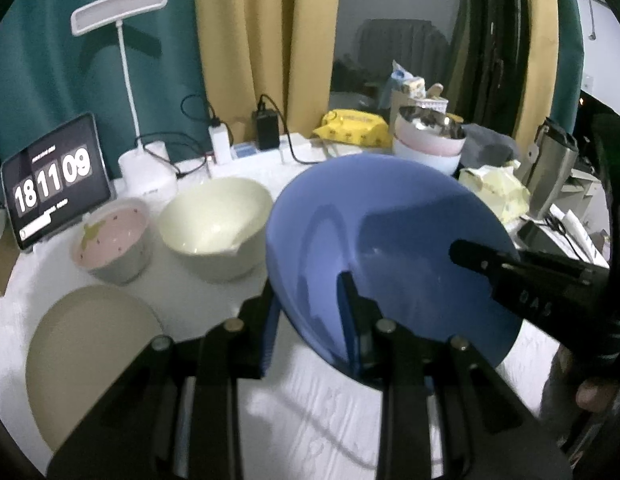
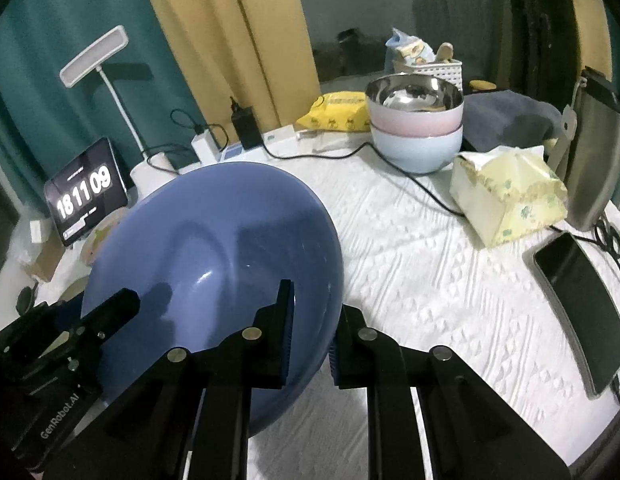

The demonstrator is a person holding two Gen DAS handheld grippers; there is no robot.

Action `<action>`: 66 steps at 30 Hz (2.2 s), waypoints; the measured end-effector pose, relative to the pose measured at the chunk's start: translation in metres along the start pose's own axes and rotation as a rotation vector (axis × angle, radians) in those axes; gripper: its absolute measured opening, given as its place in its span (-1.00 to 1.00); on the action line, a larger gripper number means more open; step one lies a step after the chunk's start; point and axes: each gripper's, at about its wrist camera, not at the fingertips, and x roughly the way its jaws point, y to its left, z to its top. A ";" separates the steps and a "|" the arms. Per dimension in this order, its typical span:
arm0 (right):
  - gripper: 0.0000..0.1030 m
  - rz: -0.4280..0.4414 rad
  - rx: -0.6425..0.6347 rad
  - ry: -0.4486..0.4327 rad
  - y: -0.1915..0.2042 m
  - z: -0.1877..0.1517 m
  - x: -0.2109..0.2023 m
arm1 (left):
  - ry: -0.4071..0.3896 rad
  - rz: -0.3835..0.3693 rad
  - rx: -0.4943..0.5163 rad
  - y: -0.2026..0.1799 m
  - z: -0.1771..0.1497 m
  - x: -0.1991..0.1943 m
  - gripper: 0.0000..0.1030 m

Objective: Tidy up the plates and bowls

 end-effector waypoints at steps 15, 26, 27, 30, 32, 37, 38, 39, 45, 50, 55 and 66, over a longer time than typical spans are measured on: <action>-0.49 0.000 -0.034 0.081 0.020 -0.023 0.001 | 0.074 -0.007 -0.049 0.016 -0.036 -0.002 -0.43; -0.32 -0.029 -0.033 0.067 0.023 -0.019 -0.004 | 0.080 -0.037 -0.077 0.026 -0.034 -0.010 -0.36; -0.29 -0.034 -0.031 0.062 0.022 -0.018 -0.006 | 0.076 -0.039 -0.080 0.027 -0.033 -0.013 -0.35; -0.28 -0.048 -0.028 0.045 0.021 -0.013 -0.012 | 0.053 -0.035 -0.090 0.033 -0.029 -0.020 -0.31; -0.28 -0.055 -0.033 0.035 0.022 -0.011 -0.016 | 0.041 -0.033 -0.098 0.037 -0.027 -0.025 -0.30; -0.28 -0.076 -0.061 0.001 0.030 -0.004 -0.025 | 0.004 -0.018 -0.120 0.050 -0.021 -0.037 -0.28; -0.28 -0.074 -0.063 -0.003 0.032 -0.003 -0.026 | -0.002 -0.012 -0.122 0.052 -0.019 -0.039 -0.27; -0.28 -0.072 -0.065 -0.007 0.034 -0.001 -0.027 | -0.007 -0.008 -0.124 0.055 -0.018 -0.040 -0.27; -0.28 -0.056 -0.088 -0.021 0.047 0.009 -0.028 | -0.035 0.019 -0.147 0.070 -0.008 -0.045 -0.26; -0.28 -0.042 -0.108 -0.034 0.057 0.018 -0.028 | -0.053 0.036 -0.162 0.080 0.000 -0.046 -0.16; -0.28 -0.032 -0.126 -0.039 0.064 0.026 -0.025 | -0.064 0.044 -0.171 0.087 0.006 -0.044 -0.11; -0.28 -0.007 -0.170 -0.041 0.083 0.048 -0.013 | -0.094 0.066 -0.190 0.104 0.025 -0.038 -0.11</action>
